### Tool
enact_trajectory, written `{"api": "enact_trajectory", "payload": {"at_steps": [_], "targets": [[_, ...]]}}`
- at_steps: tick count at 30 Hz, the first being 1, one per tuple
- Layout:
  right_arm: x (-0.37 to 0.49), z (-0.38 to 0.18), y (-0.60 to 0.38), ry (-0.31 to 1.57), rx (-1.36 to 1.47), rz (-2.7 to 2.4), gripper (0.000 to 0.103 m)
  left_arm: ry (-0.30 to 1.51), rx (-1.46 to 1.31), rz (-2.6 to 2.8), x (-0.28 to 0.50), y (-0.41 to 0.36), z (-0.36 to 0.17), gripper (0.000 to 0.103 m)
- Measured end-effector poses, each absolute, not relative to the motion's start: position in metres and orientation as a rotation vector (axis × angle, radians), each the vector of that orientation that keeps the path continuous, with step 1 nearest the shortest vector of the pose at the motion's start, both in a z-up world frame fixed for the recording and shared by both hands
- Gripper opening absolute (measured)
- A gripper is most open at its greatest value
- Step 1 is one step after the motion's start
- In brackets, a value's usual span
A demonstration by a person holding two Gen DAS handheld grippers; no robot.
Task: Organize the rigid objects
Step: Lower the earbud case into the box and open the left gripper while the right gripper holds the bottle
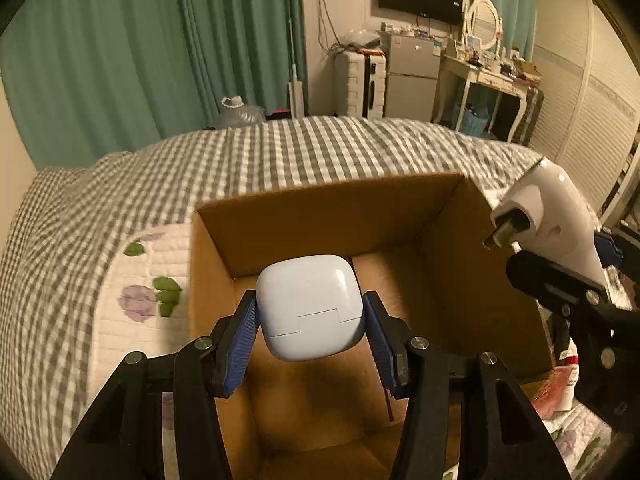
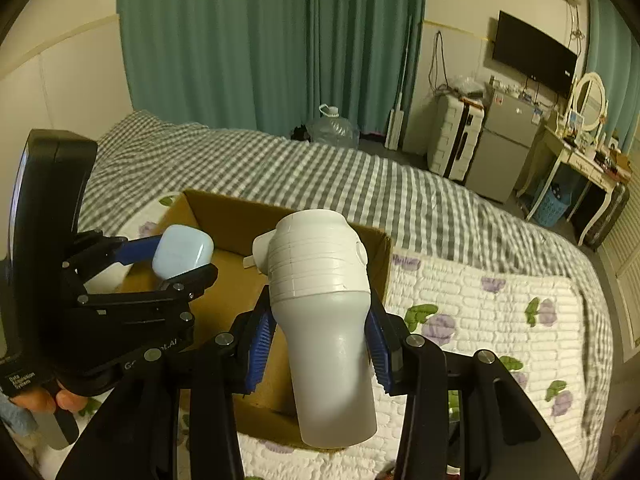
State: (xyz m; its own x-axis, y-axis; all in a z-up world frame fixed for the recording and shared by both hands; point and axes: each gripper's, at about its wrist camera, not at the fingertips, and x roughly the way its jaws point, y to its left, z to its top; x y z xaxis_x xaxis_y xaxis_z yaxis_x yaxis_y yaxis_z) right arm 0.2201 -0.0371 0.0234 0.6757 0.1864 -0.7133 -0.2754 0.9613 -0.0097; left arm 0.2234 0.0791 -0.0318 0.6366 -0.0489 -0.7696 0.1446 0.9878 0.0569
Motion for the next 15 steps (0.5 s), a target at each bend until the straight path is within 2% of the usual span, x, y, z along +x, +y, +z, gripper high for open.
{"api": "enact_trajectory", "payload": {"at_steps": [4,7,15], "targets": [[0.231,0.009,-0.037,0.81,-0.11,0.251,0.042,0.86,0.102,-0.11,0.222,0.081,-0.038,0.055],[0.236,0.006,-0.034,0.814,-0.1,0.251,0.042,0.858,0.105,-0.104,0.221,0.085,-0.034,0.063],[0.247,0.0,-0.027,0.823,-0.078,0.237,0.042,0.838,0.07,-0.072,0.218,0.1,-0.021,0.066]]}}
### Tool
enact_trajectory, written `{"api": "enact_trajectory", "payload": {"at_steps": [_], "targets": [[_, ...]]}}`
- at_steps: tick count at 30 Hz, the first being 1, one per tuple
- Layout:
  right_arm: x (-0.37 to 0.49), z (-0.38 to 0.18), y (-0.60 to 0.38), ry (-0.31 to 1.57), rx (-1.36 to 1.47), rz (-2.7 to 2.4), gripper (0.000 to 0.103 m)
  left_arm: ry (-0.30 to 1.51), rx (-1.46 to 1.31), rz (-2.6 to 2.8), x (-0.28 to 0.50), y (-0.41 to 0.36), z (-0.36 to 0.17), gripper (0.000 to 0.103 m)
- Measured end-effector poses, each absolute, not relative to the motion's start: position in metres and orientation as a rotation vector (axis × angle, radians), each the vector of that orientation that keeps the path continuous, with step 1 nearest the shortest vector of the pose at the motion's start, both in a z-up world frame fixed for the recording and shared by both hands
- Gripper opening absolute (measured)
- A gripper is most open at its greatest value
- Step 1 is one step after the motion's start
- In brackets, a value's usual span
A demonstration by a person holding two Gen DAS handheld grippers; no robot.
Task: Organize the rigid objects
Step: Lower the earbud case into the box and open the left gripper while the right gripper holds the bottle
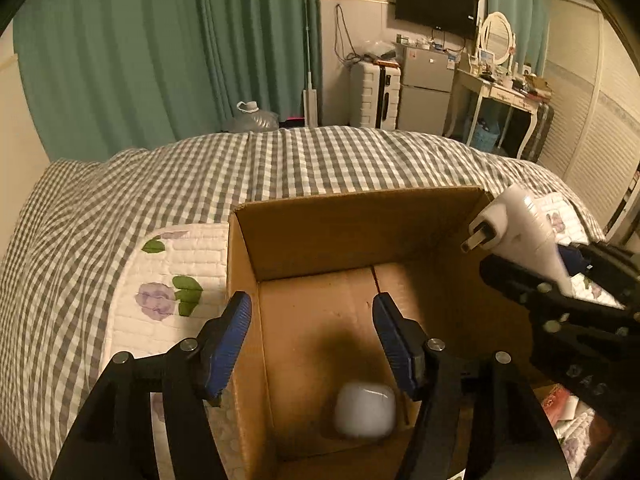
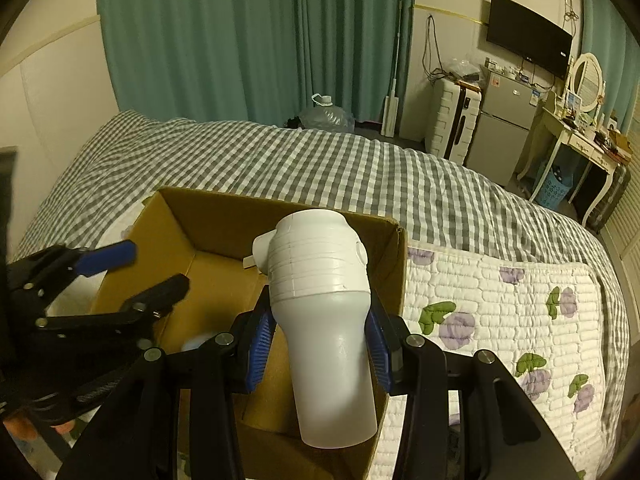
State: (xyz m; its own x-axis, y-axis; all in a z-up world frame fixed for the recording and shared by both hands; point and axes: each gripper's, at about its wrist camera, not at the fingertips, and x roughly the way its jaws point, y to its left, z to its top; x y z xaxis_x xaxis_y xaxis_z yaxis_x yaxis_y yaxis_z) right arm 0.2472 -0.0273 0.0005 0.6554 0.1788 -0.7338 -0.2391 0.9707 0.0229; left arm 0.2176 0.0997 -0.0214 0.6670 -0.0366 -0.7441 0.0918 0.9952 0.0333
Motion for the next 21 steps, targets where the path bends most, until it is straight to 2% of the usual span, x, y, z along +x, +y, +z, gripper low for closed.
{"api": "enact_trajectory", "payload": {"at_steps": [6,8,9,10,21], "targets": [[0.247,-0.008,-0.023,0.849,-0.084,0.237,0.043,0.825,0.084,-0.066,0.21,0.098,-0.013,0.066],[0.243,-0.003,-0.025,0.835,-0.076,0.241,0.054,0.819,0.081,-0.06,0.207,0.098,-0.006,0.066],[0.24,0.003,-0.026,0.822,-0.076,0.236,0.069,0.816,0.073,-0.051,0.205,0.099,-0.002,0.066],[0.235,0.011,-0.029,0.801,-0.08,0.219,0.076,0.815,0.067,-0.048,0.203,0.099,0.001,0.066],[0.148,0.102,-0.094,0.681,-0.08,0.127,0.078,0.726,0.083,-0.043,0.138,0.073,0.061,0.066]]}}
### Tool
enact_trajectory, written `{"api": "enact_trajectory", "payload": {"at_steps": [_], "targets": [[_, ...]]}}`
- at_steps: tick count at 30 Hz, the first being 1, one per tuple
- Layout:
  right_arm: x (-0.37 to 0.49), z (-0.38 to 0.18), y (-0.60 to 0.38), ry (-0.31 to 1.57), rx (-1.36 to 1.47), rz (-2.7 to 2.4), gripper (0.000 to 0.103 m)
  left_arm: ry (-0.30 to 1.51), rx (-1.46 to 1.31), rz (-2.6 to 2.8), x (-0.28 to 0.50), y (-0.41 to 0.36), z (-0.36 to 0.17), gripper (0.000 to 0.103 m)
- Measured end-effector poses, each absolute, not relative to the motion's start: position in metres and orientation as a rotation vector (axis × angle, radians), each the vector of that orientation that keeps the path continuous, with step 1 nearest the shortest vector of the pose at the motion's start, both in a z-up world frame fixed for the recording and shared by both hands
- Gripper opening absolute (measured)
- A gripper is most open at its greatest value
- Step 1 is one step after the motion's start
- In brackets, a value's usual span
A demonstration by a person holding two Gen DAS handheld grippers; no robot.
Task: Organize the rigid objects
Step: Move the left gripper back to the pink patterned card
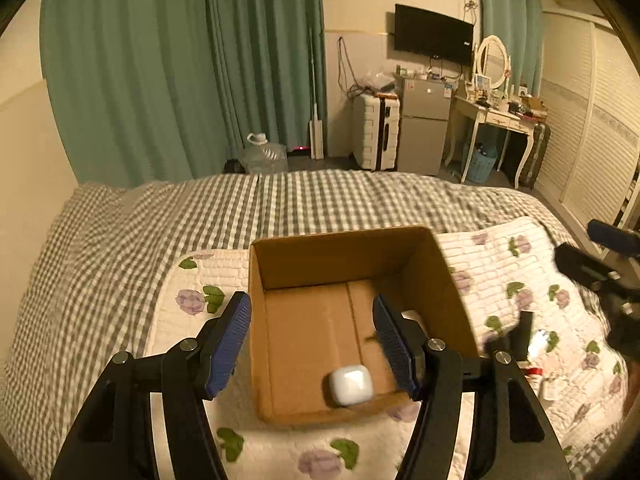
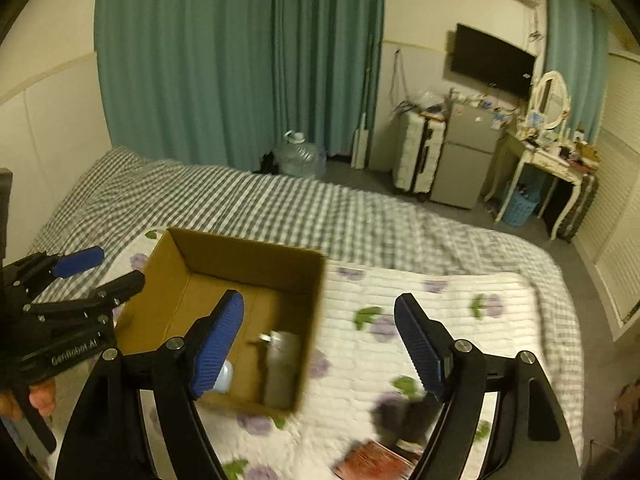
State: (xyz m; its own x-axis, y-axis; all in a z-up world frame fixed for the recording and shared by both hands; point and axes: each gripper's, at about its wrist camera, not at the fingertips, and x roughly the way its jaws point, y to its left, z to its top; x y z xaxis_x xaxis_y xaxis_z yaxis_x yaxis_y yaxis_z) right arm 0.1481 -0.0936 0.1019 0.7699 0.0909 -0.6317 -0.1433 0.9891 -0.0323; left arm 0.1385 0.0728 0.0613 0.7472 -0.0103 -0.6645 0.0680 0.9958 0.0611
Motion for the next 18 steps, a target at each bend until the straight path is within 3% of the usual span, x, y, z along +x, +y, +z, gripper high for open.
{"api": "enact_trajectory", "payload": {"at_steps": [9,18], "targets": [[0.074,0.13,-0.166,0.64,-0.058,0.033,0.079,0.695,0.124,-0.058,0.086,0.017,0.076,0.07],[0.052,0.079,-0.231,0.717,-0.01,-0.022,0.079,0.735,0.15,-0.081,0.068,-0.047,0.038,0.07]]}}
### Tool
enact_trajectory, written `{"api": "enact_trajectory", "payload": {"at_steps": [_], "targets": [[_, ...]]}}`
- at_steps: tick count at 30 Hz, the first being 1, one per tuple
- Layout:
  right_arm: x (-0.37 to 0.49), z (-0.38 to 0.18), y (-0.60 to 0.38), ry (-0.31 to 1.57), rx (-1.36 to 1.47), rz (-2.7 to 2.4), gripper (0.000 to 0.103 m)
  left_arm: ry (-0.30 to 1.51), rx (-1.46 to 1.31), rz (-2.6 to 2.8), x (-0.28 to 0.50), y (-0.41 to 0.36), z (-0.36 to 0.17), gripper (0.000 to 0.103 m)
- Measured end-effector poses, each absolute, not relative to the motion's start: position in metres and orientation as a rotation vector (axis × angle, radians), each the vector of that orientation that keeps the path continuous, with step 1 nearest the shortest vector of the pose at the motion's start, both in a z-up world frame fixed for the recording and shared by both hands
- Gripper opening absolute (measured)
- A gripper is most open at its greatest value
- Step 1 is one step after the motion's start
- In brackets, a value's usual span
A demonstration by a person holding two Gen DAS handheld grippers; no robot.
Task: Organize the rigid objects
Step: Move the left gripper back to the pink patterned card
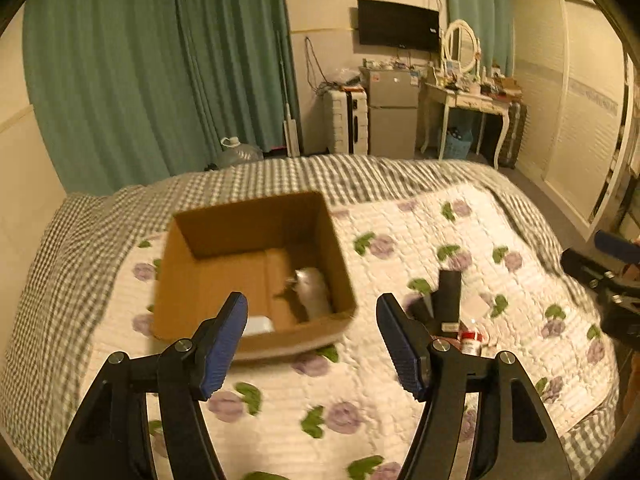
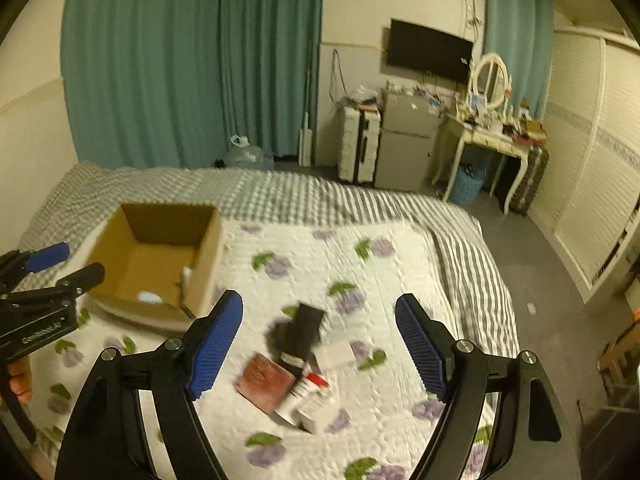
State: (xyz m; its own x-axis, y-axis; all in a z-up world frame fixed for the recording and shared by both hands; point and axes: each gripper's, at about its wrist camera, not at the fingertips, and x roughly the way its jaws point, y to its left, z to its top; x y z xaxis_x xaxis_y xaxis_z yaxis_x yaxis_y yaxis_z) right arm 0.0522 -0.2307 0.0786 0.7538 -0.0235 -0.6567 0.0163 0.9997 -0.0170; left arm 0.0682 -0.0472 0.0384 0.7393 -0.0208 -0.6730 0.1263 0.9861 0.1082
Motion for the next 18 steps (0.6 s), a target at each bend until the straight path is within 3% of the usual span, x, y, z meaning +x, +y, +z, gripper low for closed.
{"api": "enact_trajectory", "payload": {"at_steps": [12,18], "targets": [[0.06,-0.069,-0.245,1.01,0.004,0.055,0.079,0.917,0.195,-0.13,0.069,-0.095,-0.074,0.07],[0.073,-0.093,-0.246,1.061,0.058,0.057,0.075,0.952,0.23,-0.15,0.07,-0.097,-0.103,0.07]]}}
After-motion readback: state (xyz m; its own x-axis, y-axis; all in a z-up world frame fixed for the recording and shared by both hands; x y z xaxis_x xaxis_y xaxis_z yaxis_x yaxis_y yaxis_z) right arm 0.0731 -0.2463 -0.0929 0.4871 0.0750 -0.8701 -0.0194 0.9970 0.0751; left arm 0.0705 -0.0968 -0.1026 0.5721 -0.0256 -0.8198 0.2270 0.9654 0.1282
